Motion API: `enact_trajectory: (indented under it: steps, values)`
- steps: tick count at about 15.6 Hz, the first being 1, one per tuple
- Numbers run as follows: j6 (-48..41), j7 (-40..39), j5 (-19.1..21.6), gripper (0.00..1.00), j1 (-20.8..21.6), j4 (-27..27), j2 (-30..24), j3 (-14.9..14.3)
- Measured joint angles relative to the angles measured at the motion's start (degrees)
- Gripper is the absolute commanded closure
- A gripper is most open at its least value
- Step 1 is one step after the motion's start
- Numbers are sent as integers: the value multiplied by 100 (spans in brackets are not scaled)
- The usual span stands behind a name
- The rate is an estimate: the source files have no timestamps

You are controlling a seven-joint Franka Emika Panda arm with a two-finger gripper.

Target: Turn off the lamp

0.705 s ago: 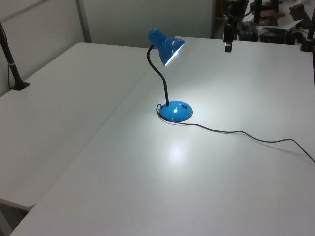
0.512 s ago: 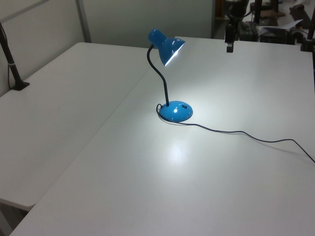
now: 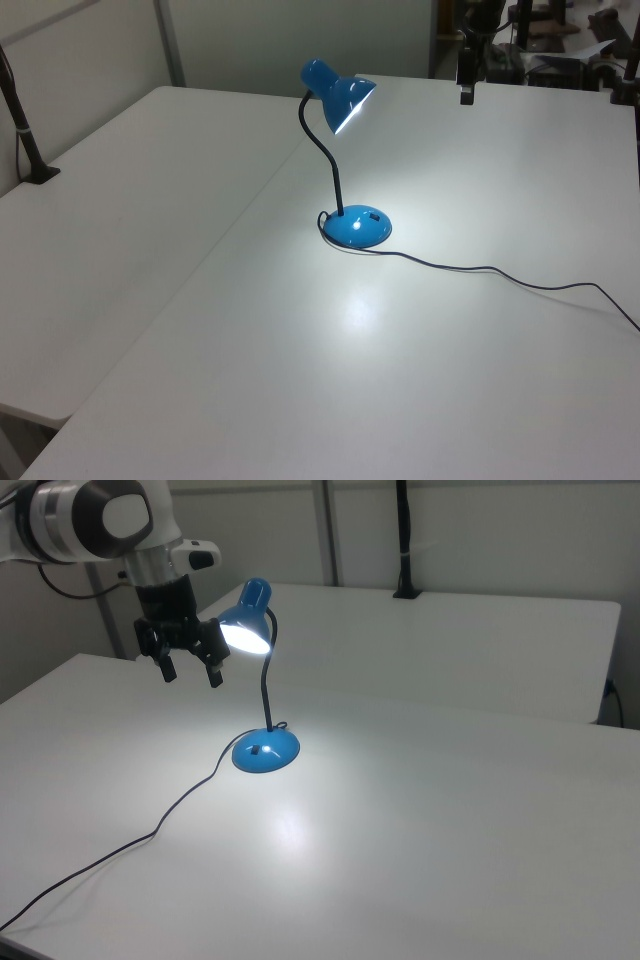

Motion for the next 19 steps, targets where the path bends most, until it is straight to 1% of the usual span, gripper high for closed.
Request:
enact_trajectory:
  steps: [1,3,4,6,7,9,11,12,15,19]
  values:
    - [0,0,0,5,1,0,0,0]
    - [0,0,0,29,3,0,0,1]
    - [0,0,0,45,4,1,0,3]
    - [0,-1,0,69,5,5,0,4]
    - [0,-1,0,76,5,5,0,4]
    - [0,-2,0,79,6,5,0,6]
    - [0,-2,0,91,6,6,0,10]
    - [0,-2,0,100,8,6,1,13]
    - [81,-143,1,100,16,6,13,31]
    - [652,-367,4,100,36,-1,283,42]
